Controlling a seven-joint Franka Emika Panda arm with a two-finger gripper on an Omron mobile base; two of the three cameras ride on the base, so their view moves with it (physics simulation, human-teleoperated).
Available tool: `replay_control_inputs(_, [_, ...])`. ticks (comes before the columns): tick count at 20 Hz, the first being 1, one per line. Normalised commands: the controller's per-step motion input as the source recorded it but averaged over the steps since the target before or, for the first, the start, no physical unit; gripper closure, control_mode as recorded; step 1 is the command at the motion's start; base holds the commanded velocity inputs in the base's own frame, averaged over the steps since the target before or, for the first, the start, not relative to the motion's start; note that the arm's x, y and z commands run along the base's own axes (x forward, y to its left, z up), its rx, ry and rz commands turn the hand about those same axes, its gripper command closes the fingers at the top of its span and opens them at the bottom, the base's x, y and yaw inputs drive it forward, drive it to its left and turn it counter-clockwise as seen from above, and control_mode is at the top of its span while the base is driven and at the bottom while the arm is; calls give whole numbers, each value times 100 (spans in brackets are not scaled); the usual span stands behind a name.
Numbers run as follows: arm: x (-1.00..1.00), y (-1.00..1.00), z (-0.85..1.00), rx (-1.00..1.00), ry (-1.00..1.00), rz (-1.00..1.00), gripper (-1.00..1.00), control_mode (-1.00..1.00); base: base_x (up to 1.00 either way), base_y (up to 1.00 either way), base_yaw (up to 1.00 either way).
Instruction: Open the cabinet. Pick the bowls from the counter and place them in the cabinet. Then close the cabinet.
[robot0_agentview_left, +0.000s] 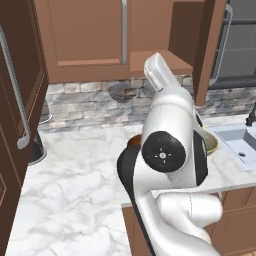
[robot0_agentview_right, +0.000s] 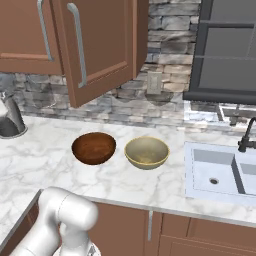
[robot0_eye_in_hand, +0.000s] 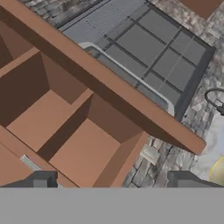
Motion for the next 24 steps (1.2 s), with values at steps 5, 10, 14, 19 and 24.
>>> replay_control_inputs(5, [78,-5,-21,0,5,3,-100,-100,0,0,0])
replay_control_inputs(10, [92,0,-35,-1,0,0,-100,-100,0,0,0])
replay_control_inputs(14, [79,0,-54,-3,-1,0,-100,-100,0,0,0])
replay_control_inputs(19, [57,-3,-61,-8,-8,0,-100,-100,0,0,0])
replay_control_inputs(24, [38,-4,-3,-10,-2,-3,-100,-100,0,0,0])
